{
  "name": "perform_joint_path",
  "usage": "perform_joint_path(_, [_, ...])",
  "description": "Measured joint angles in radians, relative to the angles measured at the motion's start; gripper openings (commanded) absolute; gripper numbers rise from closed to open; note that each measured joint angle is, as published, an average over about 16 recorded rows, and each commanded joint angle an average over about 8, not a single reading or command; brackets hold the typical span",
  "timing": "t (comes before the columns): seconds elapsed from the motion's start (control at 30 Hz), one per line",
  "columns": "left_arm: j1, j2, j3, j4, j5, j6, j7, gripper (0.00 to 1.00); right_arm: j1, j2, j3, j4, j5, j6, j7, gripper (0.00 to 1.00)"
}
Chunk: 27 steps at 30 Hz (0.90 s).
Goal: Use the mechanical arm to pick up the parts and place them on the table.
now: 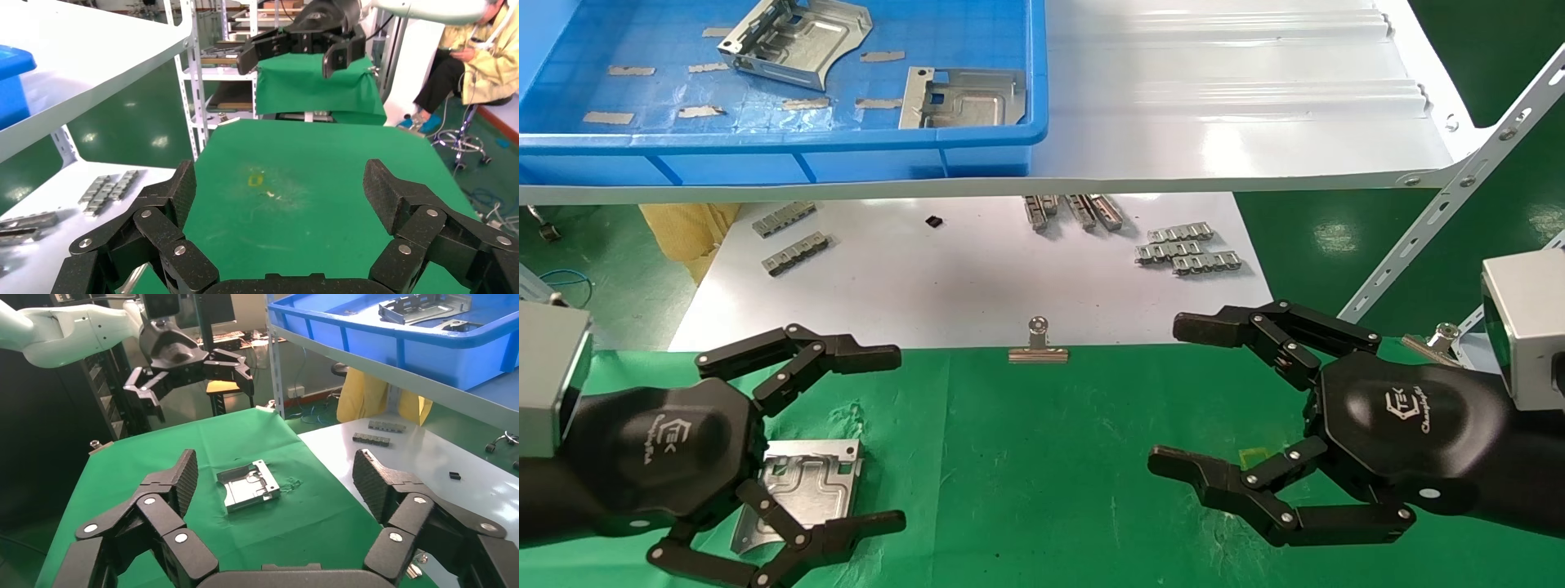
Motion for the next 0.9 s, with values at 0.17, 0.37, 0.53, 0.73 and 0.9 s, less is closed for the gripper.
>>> perform_joint_path(0.17, [0.025,-0.003,-0.046,-0.053,0.010,-0.008,-0.065,1.00,0.000,0.000,0.000,0.000,0.000,0.000,0.000,1.00])
perform_joint_path(0.37, [0.052,-0.006,-0.095,-0.108,0.020,-0.017,-0.132,1.00,0.000,0.000,0.000,0.000,0.000,0.000,0.000,1.00])
perform_joint_path(0.53, [0.067,-0.007,-0.122,-0.138,0.025,-0.022,-0.167,1.00,0.000,0.000,0.000,0.000,0.000,0.000,0.000,1.00])
perform_joint_path(0.73, [0.074,-0.008,-0.133,-0.151,0.028,-0.024,-0.180,1.00,0.000,0.000,0.000,0.000,0.000,0.000,0.000,1.00])
perform_joint_path(0.9, [0.073,-0.008,-0.132,-0.149,0.028,-0.024,-0.177,1.00,0.000,0.000,0.000,0.000,0.000,0.000,0.000,1.00])
